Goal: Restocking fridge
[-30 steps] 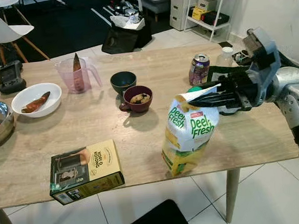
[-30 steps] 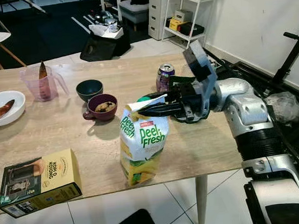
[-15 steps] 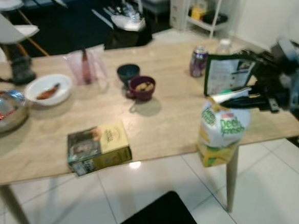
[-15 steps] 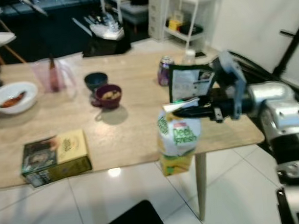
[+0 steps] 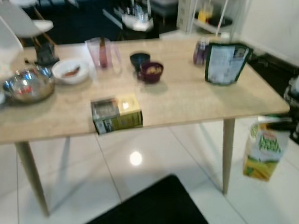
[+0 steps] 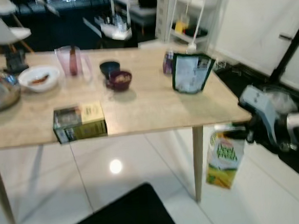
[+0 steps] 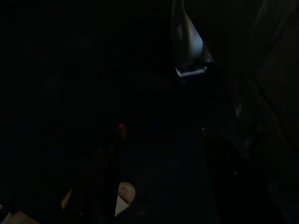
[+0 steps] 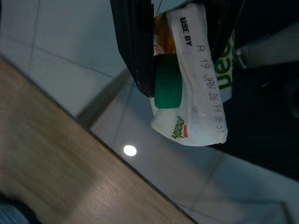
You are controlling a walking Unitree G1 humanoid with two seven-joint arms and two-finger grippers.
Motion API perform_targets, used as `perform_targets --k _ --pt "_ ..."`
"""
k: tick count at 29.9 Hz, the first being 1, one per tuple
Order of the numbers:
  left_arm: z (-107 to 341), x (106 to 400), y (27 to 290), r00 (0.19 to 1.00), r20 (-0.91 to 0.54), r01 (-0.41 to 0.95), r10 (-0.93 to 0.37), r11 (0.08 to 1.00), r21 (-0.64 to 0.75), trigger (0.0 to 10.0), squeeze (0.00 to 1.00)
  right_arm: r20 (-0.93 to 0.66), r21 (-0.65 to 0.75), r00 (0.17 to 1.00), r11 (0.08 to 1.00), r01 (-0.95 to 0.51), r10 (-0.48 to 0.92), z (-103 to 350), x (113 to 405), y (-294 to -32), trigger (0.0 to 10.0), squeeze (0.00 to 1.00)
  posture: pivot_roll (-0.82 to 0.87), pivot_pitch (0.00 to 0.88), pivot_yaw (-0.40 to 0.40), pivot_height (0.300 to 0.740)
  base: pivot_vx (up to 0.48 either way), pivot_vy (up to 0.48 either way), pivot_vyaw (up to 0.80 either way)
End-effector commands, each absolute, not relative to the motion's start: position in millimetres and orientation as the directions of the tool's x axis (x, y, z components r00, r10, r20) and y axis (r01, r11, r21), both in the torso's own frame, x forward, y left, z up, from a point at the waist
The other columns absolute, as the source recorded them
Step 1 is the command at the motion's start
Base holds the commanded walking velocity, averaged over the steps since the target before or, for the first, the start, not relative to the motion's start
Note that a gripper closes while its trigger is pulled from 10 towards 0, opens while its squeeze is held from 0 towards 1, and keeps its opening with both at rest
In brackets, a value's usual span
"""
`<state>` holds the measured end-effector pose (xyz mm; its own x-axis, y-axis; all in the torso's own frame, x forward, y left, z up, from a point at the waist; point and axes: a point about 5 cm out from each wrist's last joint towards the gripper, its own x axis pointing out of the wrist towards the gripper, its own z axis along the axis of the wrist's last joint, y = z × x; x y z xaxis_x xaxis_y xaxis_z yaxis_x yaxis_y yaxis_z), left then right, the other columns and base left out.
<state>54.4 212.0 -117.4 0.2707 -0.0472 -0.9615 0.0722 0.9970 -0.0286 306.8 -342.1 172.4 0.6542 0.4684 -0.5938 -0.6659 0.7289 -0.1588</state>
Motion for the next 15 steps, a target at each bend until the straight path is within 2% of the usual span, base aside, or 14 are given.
perform_targets --k 1,2,6,8,14,15 --pt "-114.0 80.5 198.6 0.367 -0.925 0.104 -0.099 0.992 -0.065 10.0 0.00 -0.625 -0.200 0.698 0.792 -0.577 0.350 160.1 299.0 -357.7 10.0 0.00 -0.02 0.000 -0.072 0.740 0.000 0.000 0.00" --pt "-114.0 80.3 199.3 0.366 -0.925 0.105 -0.098 0.992 -0.064 10.0 0.00 -0.643 -0.197 0.712 0.837 -0.511 0.283 145.8 290.7 -366.7 10.0 0.00 -0.02 0.000 -0.070 0.740 0.000 0.000 0.00" --pt "-113.8 80.4 200.5 0.366 -0.926 0.108 -0.095 0.992 -0.060 10.0 0.00 -0.663 -0.191 0.725 0.894 -0.404 0.186 120.8 276.2 -376.6 10.0 0.00 -0.02 0.000 -0.068 0.740 0.000 0.000 0.00" --pt "-113.5 81.1 201.4 0.366 -0.926 0.109 -0.093 0.992 -0.056 10.0 0.00 -0.686 -0.204 0.725 0.938 -0.279 0.066 93.3 262.0 -381.6 10.0 0.00 -0.02 0.000 -0.066 0.740 0.000 0.000 0.00" --pt "-113.2 82.3 202.6 0.366 -0.927 0.117 -0.087 0.992 -0.047 10.0 0.00 -0.699 -0.183 0.698 0.982 0.037 -0.157 34.6 230.2 -373.8 10.0 0.00 -0.02 0.000 -0.056 0.740 0.000 0.000 0.00" --pt "-113.2 82.3 202.6 0.366 -0.927 0.117 -0.087 0.992 -0.047 10.0 0.00 -0.699 -0.183 0.698 0.982 0.037 -0.157 34.6 230.2 -373.8 10.0 0.00 -0.02 0.000 -0.056 0.740 0.000 0.000 0.00"
